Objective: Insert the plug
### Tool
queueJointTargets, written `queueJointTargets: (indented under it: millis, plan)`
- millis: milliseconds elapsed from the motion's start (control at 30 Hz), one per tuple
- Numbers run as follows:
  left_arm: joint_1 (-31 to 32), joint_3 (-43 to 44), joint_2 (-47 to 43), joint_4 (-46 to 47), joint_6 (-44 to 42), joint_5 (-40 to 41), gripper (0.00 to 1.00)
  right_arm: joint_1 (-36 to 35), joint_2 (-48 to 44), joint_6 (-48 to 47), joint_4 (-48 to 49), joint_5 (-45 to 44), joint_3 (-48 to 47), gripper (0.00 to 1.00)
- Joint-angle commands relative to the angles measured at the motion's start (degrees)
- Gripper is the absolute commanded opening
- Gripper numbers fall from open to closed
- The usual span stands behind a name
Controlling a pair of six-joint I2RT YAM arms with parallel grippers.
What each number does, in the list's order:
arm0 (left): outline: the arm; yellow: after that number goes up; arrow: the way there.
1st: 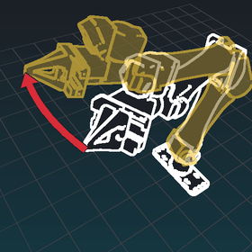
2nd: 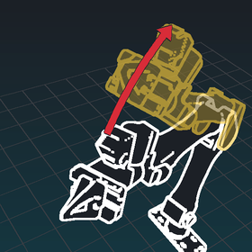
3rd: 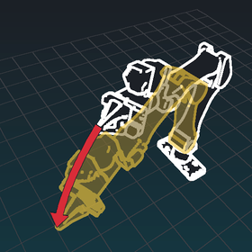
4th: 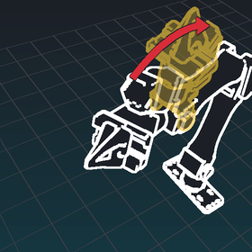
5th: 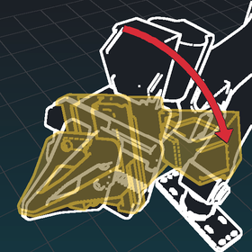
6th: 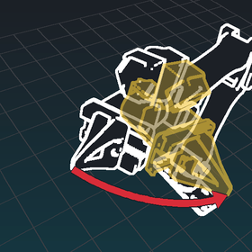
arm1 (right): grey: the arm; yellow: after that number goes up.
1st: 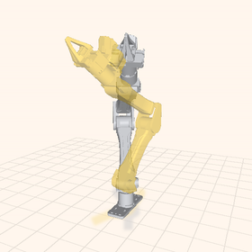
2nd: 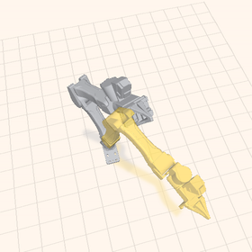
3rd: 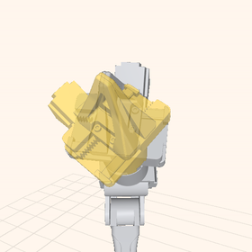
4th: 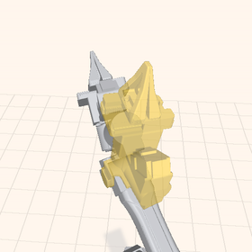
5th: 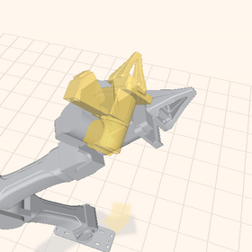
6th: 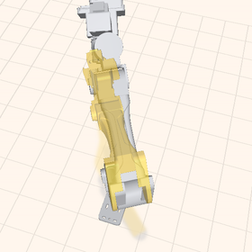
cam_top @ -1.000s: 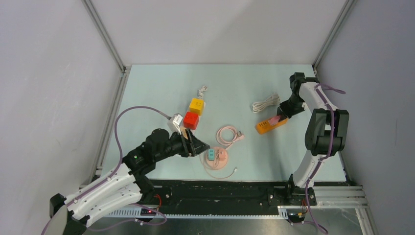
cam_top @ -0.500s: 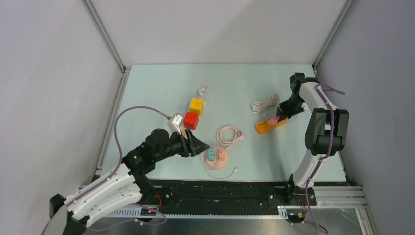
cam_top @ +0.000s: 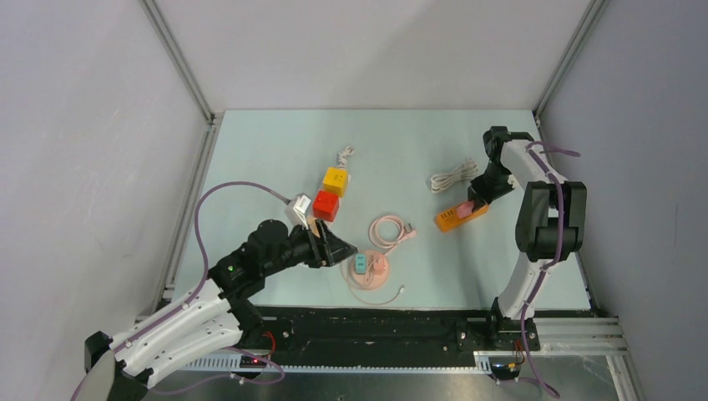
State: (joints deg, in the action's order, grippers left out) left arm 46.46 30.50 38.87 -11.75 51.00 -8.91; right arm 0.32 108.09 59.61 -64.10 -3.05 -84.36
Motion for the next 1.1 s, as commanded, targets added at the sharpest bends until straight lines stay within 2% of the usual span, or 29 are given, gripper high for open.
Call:
queueJointTargets:
  millis: [0,600,733,800,833,900,1067]
  plan:
    - [-0.5,-0.6,-0.9,1.4,0.4,0.8,0.7,-2.8,2.1,2.0,-1.0,-3.3,1.3,0.0]
    - [-0.9,-1.8,-2.5,1.3,0.7,0.6,0.7,-7.0,2.1,7.2,-2.2,-12.6,4.4,0.0]
    - [-1.1,-2.0,-2.5,1.3,0.7,1.1,0.7,-7.1,1.7,6.5,-1.4,-11.2,3.8,0.0]
    - [-1.2,-2.5,-2.8,1.4,1.4,1.3,0.71,-7.2,1.5,5.7,-1.3,-10.1,3.0,0.08]
    - [-1.2,-2.6,-2.9,1.4,1.7,1.5,0.7,-7.3,1.1,5.5,-1.1,-9.5,2.7,0.17]
    - [-1.3,-3.1,-3.6,1.4,1.7,1.6,0.7,-7.5,0.1,5.3,-1.3,-8.8,1.6,0.28]
    - [-1.7,-3.6,-5.9,1.0,1.0,1.9,0.7,-7.8,-4.0,4.7,-1.2,-7.7,-1.2,0.44]
